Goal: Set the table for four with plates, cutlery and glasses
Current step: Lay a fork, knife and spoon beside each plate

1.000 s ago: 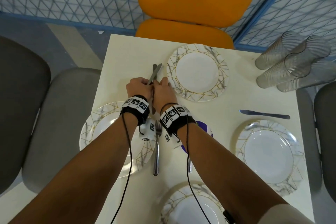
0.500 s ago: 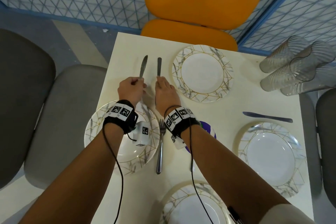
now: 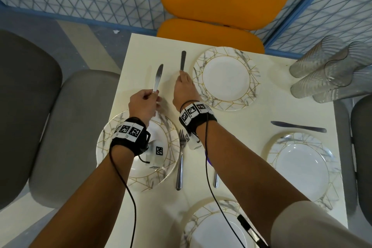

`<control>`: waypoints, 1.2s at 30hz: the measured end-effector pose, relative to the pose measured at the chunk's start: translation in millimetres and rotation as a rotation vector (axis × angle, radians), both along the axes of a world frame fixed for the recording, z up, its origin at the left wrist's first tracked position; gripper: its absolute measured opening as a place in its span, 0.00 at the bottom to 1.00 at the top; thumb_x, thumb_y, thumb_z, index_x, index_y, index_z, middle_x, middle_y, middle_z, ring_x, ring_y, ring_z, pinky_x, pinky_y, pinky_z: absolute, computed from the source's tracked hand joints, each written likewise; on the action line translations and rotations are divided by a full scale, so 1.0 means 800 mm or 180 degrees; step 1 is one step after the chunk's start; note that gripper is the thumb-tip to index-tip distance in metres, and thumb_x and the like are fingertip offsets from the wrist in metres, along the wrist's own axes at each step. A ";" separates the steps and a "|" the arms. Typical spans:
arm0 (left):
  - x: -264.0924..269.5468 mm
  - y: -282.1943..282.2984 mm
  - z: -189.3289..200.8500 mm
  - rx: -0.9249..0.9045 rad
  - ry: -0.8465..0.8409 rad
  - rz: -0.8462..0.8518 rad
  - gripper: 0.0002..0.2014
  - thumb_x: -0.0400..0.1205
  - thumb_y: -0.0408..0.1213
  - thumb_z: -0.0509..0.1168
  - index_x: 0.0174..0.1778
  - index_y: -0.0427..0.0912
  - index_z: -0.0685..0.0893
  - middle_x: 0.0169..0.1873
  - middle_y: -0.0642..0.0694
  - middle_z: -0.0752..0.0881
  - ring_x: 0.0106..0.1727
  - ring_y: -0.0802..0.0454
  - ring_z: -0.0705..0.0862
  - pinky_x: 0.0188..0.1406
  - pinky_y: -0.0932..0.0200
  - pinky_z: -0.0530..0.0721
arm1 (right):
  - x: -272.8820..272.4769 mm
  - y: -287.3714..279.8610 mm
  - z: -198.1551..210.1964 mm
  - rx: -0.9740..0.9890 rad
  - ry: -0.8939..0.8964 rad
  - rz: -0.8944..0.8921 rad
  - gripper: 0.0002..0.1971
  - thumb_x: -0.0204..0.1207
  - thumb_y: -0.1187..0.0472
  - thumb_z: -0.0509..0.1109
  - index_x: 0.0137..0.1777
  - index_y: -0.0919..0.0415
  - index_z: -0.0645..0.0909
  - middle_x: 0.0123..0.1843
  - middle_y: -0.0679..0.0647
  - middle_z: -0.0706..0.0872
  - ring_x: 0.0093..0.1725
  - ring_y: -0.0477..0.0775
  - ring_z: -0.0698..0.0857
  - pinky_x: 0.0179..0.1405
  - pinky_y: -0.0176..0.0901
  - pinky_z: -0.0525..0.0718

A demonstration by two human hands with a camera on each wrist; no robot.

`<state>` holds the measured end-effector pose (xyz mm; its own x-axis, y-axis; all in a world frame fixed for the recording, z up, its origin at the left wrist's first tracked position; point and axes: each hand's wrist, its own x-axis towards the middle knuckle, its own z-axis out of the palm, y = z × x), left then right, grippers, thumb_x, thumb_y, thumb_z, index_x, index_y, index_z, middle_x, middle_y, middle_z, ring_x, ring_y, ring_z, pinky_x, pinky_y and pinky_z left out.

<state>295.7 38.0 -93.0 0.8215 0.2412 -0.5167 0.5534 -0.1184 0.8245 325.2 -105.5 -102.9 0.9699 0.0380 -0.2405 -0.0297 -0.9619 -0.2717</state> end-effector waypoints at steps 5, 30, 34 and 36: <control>-0.001 -0.002 0.001 -0.0048 0.0033 0.0061 0.06 0.85 0.36 0.70 0.55 0.41 0.90 0.40 0.44 0.94 0.30 0.51 0.85 0.25 0.58 0.78 | -0.002 0.002 -0.002 -0.0026 -0.0031 -0.0155 0.22 0.79 0.71 0.69 0.73 0.76 0.74 0.85 0.62 0.59 0.85 0.59 0.61 0.80 0.50 0.72; -0.002 -0.005 0.009 -0.0129 0.0041 0.0060 0.05 0.86 0.33 0.69 0.52 0.41 0.91 0.39 0.43 0.93 0.29 0.52 0.84 0.26 0.58 0.79 | -0.018 0.008 -0.009 -0.0390 -0.0150 -0.0277 0.23 0.79 0.73 0.67 0.73 0.77 0.72 0.80 0.64 0.66 0.75 0.65 0.68 0.68 0.49 0.81; -0.004 -0.005 0.010 -0.0153 0.0075 0.0086 0.05 0.86 0.33 0.69 0.53 0.40 0.91 0.39 0.44 0.93 0.28 0.52 0.84 0.25 0.58 0.78 | -0.018 0.008 -0.010 -0.0345 -0.0188 -0.0326 0.21 0.79 0.73 0.67 0.72 0.76 0.74 0.79 0.63 0.67 0.73 0.65 0.70 0.64 0.49 0.83; -0.004 -0.004 0.010 -0.0162 0.0071 0.0086 0.06 0.86 0.33 0.69 0.54 0.39 0.91 0.39 0.43 0.93 0.29 0.52 0.84 0.24 0.58 0.78 | -0.017 0.007 -0.011 -0.0276 -0.0201 -0.0389 0.20 0.79 0.73 0.68 0.71 0.75 0.75 0.79 0.62 0.68 0.74 0.65 0.69 0.63 0.48 0.84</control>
<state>292.1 34.5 -84.7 0.8031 0.2362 -0.5470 0.5742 -0.0613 0.8164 311.4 -99.8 -111.6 0.9794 -0.0994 -0.1760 -0.1333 -0.9721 -0.1930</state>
